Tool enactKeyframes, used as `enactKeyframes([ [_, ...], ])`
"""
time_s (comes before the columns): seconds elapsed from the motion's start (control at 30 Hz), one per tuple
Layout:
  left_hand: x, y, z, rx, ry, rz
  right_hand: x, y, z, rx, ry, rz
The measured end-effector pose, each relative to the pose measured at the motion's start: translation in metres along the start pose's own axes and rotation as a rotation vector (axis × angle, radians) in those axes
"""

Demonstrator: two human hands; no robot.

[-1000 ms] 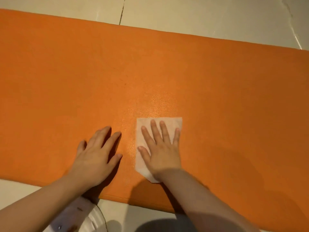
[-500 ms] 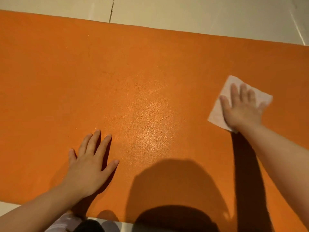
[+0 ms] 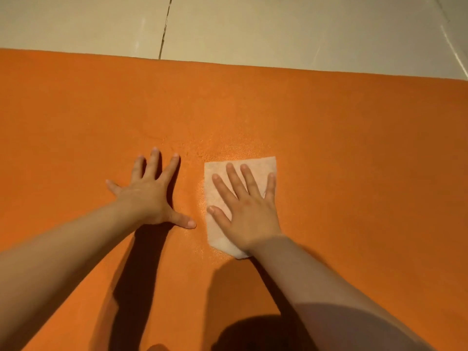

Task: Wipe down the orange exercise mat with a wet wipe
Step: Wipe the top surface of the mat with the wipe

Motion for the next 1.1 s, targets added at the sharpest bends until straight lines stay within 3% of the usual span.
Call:
enactKeyframes([
  [0.27,0.019,0.007,0.002,0.078,-0.267,-0.048,0.099,0.041,-0.033,-0.051,0.006,0.006],
  [0.53,0.017,0.013,-0.001,0.084,-0.299,-0.042,0.163,0.065,-0.059,-0.048,-0.002,0.048],
  [0.77,0.016,0.015,-0.003,0.075,-0.319,-0.017,0.187,0.092,-0.075,-0.105,-0.024,-0.051],
  [0.9,0.013,0.011,-0.004,0.071,-0.318,-0.008,0.171,0.172,-0.077,-0.048,0.007,0.169],
  [1.1,0.012,0.009,-0.003,0.047,-0.324,0.002,0.095,0.288,-0.068,0.080,0.003,0.718],
])
Point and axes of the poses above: each hand's wrist, its own x-axis towards the middle knuckle, its own z-axis out of the palm, y = z × x, the point moved 5 cm from there along x, towards the middle knuckle, and after that the axes turned 6 degrees about -x, right-handed, at the moved point
